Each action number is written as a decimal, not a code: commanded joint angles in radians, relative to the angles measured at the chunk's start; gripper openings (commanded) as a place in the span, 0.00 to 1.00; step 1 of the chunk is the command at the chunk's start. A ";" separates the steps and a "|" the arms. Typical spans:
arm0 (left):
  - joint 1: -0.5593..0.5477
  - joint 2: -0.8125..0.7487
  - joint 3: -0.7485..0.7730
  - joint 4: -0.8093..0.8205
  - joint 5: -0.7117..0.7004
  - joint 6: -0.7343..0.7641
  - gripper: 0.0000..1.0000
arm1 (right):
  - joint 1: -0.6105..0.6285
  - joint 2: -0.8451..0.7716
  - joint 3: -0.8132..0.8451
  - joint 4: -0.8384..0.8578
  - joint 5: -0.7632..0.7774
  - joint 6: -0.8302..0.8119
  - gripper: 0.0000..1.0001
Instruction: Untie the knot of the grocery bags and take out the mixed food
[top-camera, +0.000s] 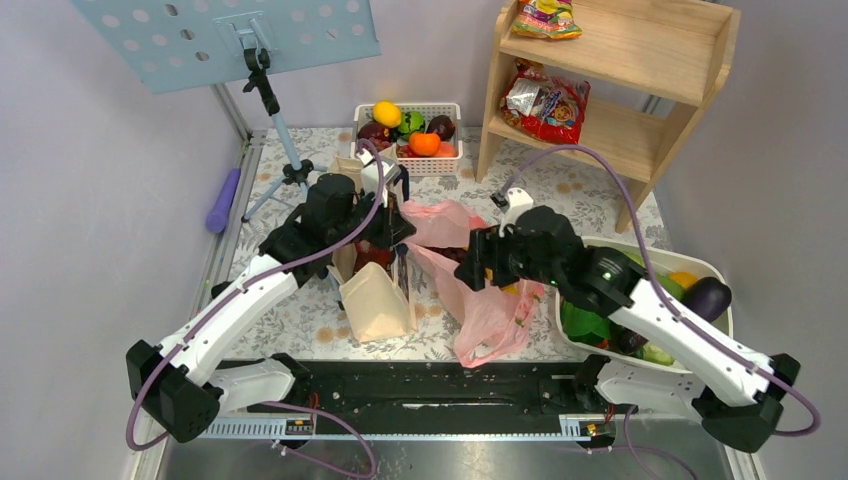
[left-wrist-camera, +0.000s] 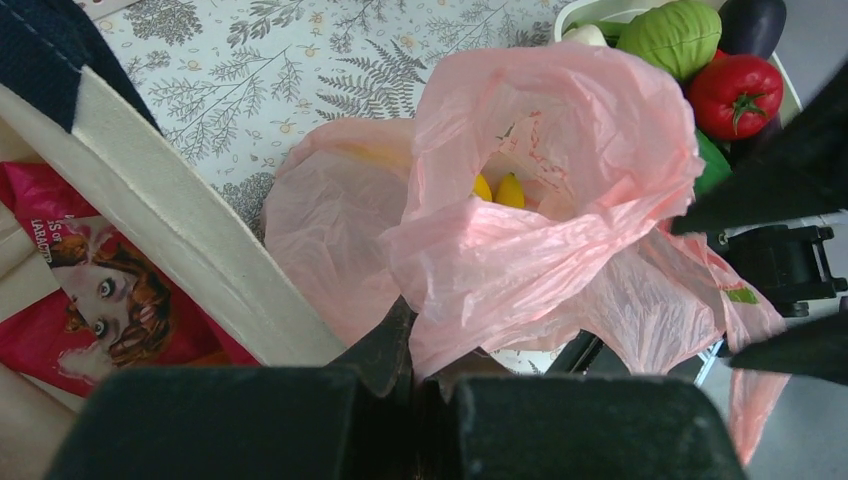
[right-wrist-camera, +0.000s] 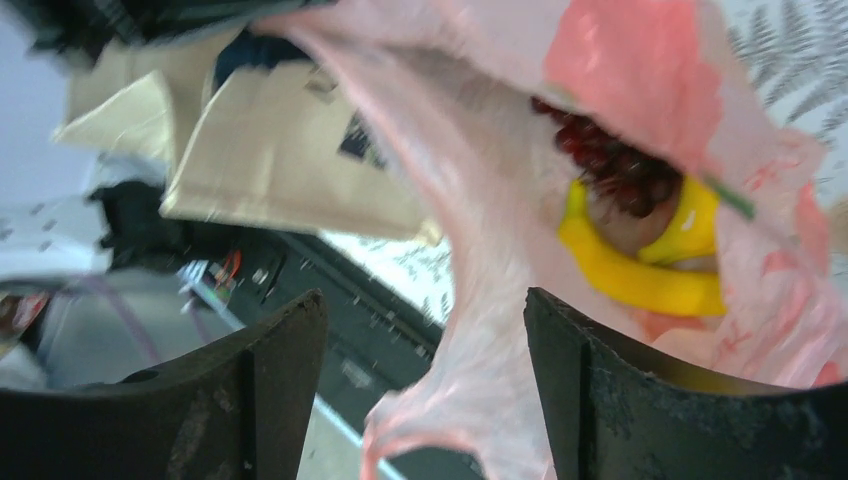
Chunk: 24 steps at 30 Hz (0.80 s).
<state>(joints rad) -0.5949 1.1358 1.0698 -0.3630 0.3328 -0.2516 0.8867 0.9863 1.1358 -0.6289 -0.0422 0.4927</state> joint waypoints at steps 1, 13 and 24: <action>-0.028 -0.027 -0.019 0.050 -0.024 0.033 0.00 | 0.008 0.061 -0.019 0.168 0.280 -0.030 0.77; -0.066 -0.039 -0.019 0.031 -0.099 0.070 0.00 | -0.011 0.255 -0.041 0.275 0.467 0.022 0.66; -0.066 -0.051 -0.018 0.020 -0.146 0.087 0.00 | -0.012 0.319 -0.273 0.431 0.346 0.106 0.79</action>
<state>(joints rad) -0.6571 1.1118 1.0531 -0.3546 0.2237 -0.1829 0.8810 1.3067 0.9565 -0.2859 0.3206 0.5423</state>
